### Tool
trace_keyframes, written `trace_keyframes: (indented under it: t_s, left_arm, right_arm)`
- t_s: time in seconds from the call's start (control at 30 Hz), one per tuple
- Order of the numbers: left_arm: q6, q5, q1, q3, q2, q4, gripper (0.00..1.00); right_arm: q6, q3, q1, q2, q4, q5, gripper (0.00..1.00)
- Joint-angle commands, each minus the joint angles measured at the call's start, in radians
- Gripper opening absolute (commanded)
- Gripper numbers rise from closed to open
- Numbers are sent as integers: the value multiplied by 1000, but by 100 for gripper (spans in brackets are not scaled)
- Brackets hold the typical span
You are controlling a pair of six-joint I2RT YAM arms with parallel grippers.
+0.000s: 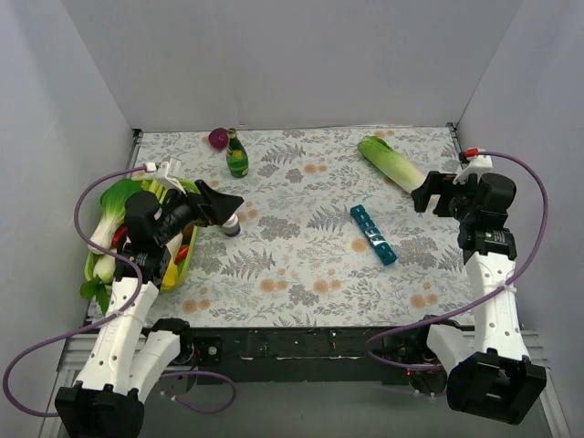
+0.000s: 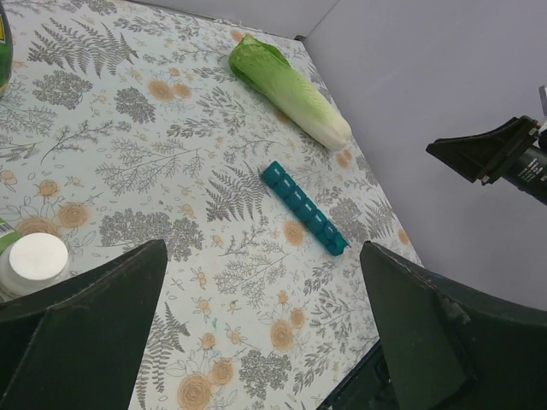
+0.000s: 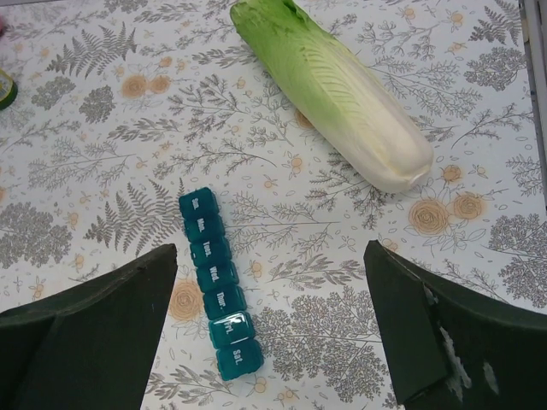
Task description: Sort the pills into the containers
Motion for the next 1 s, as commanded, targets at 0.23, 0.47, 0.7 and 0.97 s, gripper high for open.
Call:
trace_keyframes:
  t_s: [0.23, 0.47, 0.7, 0.97]
  left_arm:
    - [-44, 89, 1, 22, -2, 5, 98]
    - [-76, 189, 1, 11, 49, 8, 98]
    - [-87, 220, -33, -29, 49, 6, 98]
    - [-79, 221, -54, -57, 37, -6, 98]
  right_arm:
    - [-415, -74, 11, 25, -34, -519, 98]
    - [-730, -56, 69, 171, -253, -559, 98]
    - [-724, -79, 287, 298, -175, -233, 96]
    - [-635, 10, 393, 525, -112, 37, 90]
